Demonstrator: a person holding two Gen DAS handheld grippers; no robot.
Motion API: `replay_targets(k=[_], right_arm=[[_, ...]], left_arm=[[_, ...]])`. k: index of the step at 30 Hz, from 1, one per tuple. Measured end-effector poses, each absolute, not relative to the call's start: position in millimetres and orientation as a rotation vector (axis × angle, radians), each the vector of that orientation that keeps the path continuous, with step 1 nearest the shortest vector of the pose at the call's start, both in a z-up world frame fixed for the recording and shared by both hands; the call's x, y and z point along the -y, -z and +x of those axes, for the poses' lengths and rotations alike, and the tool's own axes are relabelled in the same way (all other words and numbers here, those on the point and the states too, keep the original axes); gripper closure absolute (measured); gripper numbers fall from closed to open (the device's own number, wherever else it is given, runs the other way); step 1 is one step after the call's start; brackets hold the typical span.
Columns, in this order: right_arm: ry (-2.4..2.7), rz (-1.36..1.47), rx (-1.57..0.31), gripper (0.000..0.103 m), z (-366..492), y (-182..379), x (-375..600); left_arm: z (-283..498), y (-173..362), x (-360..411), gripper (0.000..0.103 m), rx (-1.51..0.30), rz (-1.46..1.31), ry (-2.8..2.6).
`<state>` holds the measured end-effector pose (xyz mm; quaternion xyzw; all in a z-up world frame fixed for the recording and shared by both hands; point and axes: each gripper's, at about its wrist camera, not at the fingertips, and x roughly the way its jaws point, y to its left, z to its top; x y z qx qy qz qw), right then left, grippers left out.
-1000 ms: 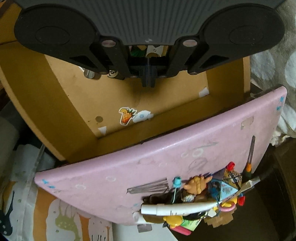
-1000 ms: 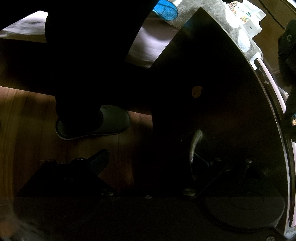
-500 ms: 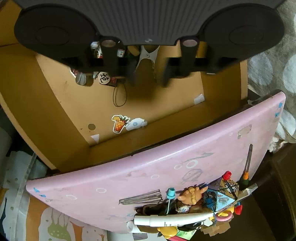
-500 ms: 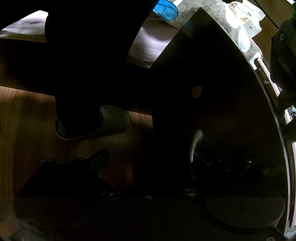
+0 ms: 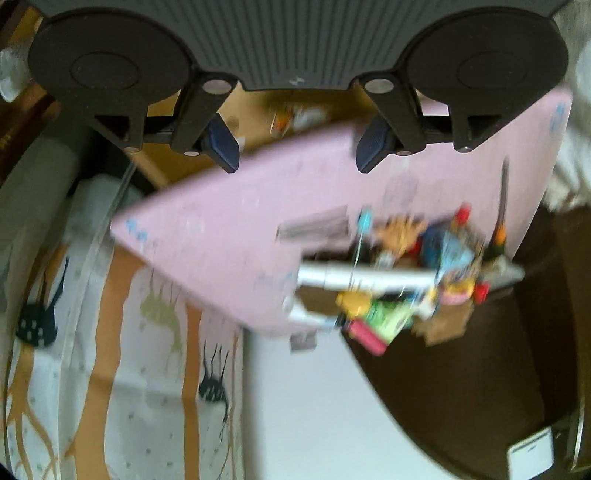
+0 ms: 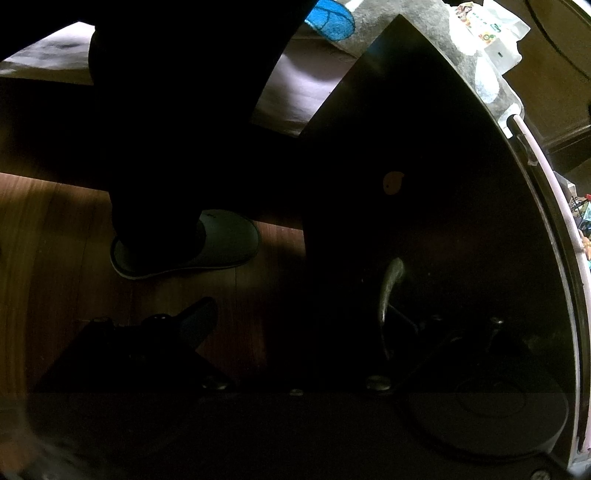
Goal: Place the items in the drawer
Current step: 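Move the left tool back over the pink top, then grasp the silver wire whisk-shaped puzzle with the left tool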
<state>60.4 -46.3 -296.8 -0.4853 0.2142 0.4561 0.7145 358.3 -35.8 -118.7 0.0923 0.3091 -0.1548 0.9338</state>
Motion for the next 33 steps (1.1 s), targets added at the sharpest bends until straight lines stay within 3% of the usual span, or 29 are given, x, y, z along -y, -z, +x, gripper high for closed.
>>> replay_targets(k=[16,21,30,31,33], right_arm=[[-1.015,-1.075,-0.465,0.004,59,299,48],[-1.014,-1.077,-0.466,0.004,59,300,47],[-1.007,-1.071,-0.476,0.004,59,300,44],[-1.007,-1.071,-0.475,0.004,59,300,45],[-1.007,-1.074,-0.472,0.004,59,300,45]], left_arm=[[448,129,49,0.035,-0.653,0.256,0.443],[443,129,45,0.035,-0.734,0.177,0.489],[435,125,49,0.036,-0.692,0.233,0.466],[439,128,48,0.038,-0.698,0.231,0.464],[448,134,47,0.056,-0.714,0.226,0.457]])
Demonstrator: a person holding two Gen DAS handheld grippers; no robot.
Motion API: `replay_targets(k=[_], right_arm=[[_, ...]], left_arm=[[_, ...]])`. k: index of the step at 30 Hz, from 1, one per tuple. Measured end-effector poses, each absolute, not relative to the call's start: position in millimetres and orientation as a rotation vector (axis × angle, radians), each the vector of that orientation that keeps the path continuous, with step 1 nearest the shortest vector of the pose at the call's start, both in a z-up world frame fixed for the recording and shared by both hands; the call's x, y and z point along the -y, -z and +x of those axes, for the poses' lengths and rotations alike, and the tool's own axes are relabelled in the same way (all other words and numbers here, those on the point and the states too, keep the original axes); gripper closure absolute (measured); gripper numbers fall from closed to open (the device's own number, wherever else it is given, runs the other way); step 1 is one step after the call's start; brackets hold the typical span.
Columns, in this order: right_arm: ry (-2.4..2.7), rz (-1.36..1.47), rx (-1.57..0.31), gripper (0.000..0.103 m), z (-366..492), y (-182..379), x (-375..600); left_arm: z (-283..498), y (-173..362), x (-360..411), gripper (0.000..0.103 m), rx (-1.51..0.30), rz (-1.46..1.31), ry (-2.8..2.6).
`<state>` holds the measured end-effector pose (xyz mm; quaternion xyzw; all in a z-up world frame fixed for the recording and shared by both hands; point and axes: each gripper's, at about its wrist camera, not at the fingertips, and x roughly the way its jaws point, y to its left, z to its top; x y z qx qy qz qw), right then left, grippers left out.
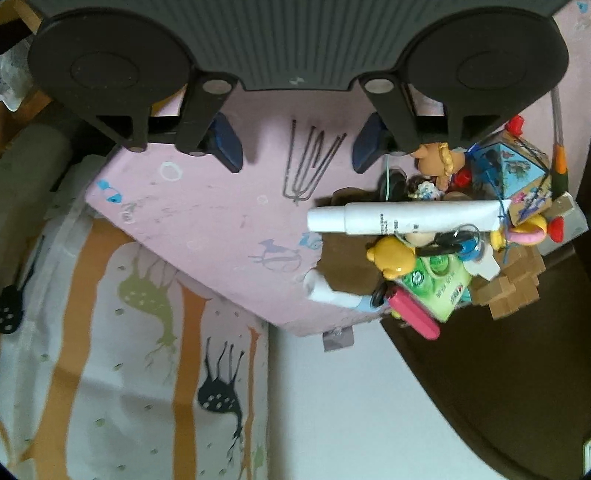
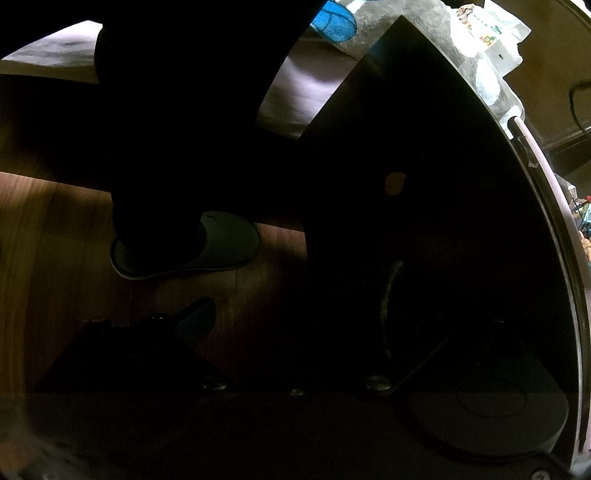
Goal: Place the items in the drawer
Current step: 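Grasp the silver wire whisk-shaped puzzle with the left tool, then lower the wire puzzle into the drawer and open the left tool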
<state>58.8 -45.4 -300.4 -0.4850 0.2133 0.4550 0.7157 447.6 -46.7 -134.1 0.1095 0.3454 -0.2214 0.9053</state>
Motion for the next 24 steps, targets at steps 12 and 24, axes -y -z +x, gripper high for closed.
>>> replay_targets(k=[12,24], right_arm=[[-1.013,-1.075,-0.471,0.004,59,299,45],[-1.015,-1.081,-0.472,0.004,61,297,46]], left_arm=[[440,135,36,0.076,-0.736,0.212,0.418],[358,112,21,0.076,-0.753,0.185,0.417]])
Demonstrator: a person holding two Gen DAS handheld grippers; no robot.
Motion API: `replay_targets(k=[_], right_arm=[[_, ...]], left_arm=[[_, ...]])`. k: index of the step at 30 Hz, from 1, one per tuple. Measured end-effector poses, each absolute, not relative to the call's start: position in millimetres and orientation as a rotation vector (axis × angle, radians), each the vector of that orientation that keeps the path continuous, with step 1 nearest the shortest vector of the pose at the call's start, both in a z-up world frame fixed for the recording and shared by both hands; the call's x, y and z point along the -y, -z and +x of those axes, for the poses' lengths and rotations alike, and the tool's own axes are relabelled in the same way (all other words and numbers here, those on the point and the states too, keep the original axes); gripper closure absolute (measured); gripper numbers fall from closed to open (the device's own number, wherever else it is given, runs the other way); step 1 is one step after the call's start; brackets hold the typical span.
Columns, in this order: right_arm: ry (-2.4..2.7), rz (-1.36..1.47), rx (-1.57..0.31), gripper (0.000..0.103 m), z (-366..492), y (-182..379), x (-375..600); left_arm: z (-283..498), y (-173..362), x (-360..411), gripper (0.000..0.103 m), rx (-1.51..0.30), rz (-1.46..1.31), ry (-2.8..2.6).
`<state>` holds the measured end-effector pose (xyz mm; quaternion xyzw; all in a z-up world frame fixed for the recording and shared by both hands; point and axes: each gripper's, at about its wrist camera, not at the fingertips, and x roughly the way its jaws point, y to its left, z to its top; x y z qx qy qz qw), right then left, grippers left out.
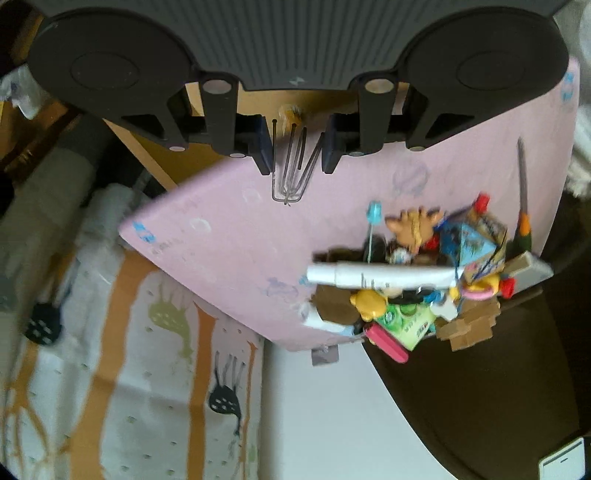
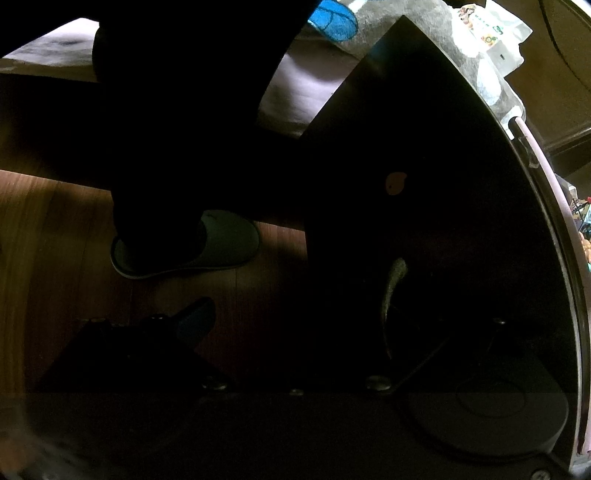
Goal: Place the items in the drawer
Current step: 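Lower the wire puzzle into the drawer and open the left tool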
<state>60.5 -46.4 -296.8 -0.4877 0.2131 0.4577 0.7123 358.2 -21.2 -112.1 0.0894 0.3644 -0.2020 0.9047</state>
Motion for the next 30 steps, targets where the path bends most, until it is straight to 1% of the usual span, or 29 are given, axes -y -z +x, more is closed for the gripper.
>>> replay_targets(k=[4,7,10,14,22,30], right_arm=[[-1.011,-1.081,-0.475,0.004,61,298,46],[-1.008,-1.079,-0.48,0.004,61,297,46],[-1.006,-1.081,-0.482,0.004,60,297,46],[-1.005,-1.08,-0.483,0.004,60,298,46],[-1.011,-1.08,-0.477,0.004,61,299,47],[-1.012,-1.081,-0.472,0.004,59,299,47]], left_arm=[[323,120,17,0.076,-0.808,0.188,0.425],[309,143,16,0.076,-0.895,0.202,0.408],[309,171,19,0.076,-0.985,0.221,0.373],[322,201,23,0.076,-1.06,0.247,0.328],[358,230,34,0.076,-1.09,0.309,0.3],[368,248,30,0.076,-1.111,0.311,0.271]])
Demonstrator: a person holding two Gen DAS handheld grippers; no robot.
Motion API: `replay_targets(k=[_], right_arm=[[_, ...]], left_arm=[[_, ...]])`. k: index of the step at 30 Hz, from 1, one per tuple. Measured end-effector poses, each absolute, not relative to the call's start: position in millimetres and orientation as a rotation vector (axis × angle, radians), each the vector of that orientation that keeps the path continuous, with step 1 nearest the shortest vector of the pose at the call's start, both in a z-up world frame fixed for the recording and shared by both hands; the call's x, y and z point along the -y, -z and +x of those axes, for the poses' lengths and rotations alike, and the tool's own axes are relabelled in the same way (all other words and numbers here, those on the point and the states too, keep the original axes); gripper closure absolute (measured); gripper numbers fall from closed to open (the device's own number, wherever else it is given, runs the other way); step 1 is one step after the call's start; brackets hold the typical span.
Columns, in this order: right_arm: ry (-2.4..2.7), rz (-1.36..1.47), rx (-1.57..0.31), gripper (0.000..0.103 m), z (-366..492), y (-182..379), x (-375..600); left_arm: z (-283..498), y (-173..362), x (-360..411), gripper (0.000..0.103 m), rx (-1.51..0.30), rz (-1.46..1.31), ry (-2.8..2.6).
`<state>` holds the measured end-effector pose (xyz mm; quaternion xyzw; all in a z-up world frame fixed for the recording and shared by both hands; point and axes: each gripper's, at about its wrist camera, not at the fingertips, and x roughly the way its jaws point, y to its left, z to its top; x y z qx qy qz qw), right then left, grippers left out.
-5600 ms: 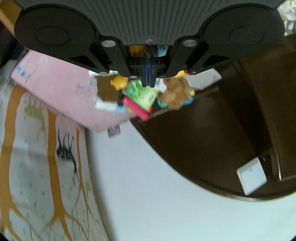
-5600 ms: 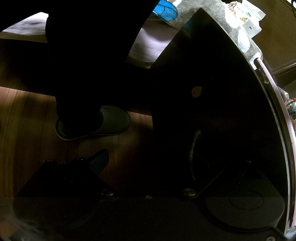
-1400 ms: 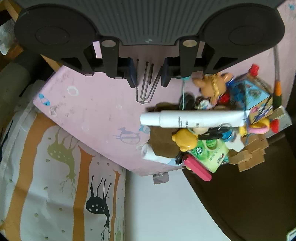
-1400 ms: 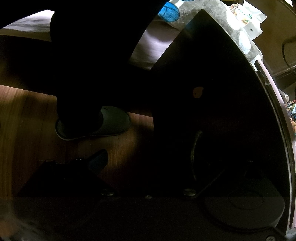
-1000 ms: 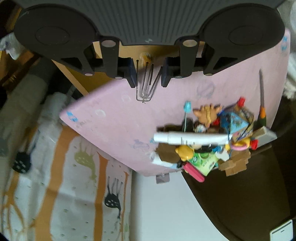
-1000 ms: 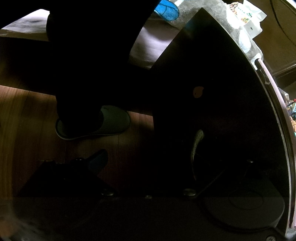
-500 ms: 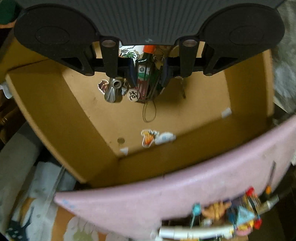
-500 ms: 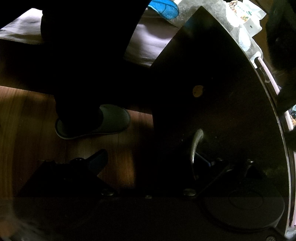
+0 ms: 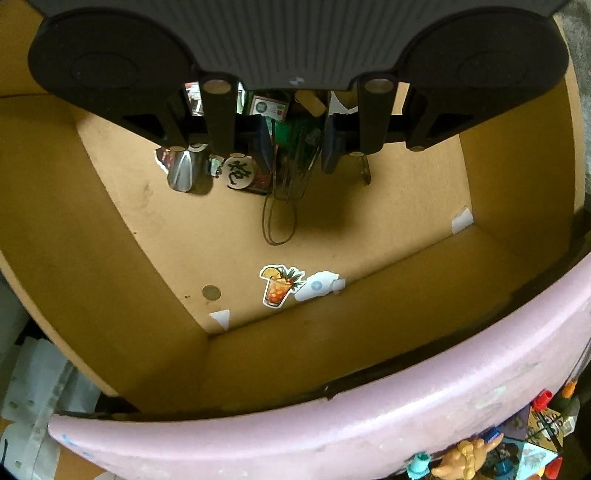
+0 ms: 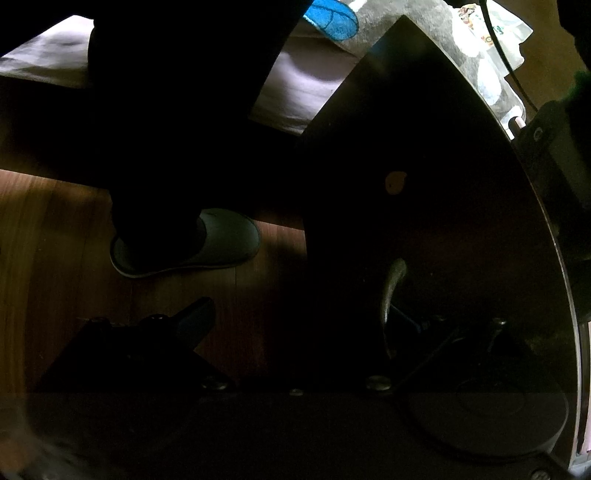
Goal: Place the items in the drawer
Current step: 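Lower the wire puzzle into the drawer and open the left tool, then move the left tool back over the pile on the pink top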
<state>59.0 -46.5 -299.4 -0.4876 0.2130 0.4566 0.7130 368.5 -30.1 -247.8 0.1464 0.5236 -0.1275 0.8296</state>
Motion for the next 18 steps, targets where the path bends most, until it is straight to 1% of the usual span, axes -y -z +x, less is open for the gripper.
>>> replay_targets(k=[8,9,10,11,18], right_arm=[[-1.009,-1.08,-0.473,0.004,58,298,48],[-1.01,-1.08,-0.474,0.004,58,297,48],[-1.009,-1.079,-0.474,0.004,58,297,48],[-1.012,-1.081,-0.473,0.004,59,297,48],[-1.01,-1.083,-0.474,0.004,59,297,45]], left_arm=[[374,254,29,0.075,-1.122,0.315,0.257],[375,254,29,0.066,-1.121,0.323,0.246],[375,254,28,0.055,-1.118,0.333,0.236],[375,253,27,0.037,-1.114,0.33,0.231],[360,227,23,0.037,-1.061,0.284,0.248]])
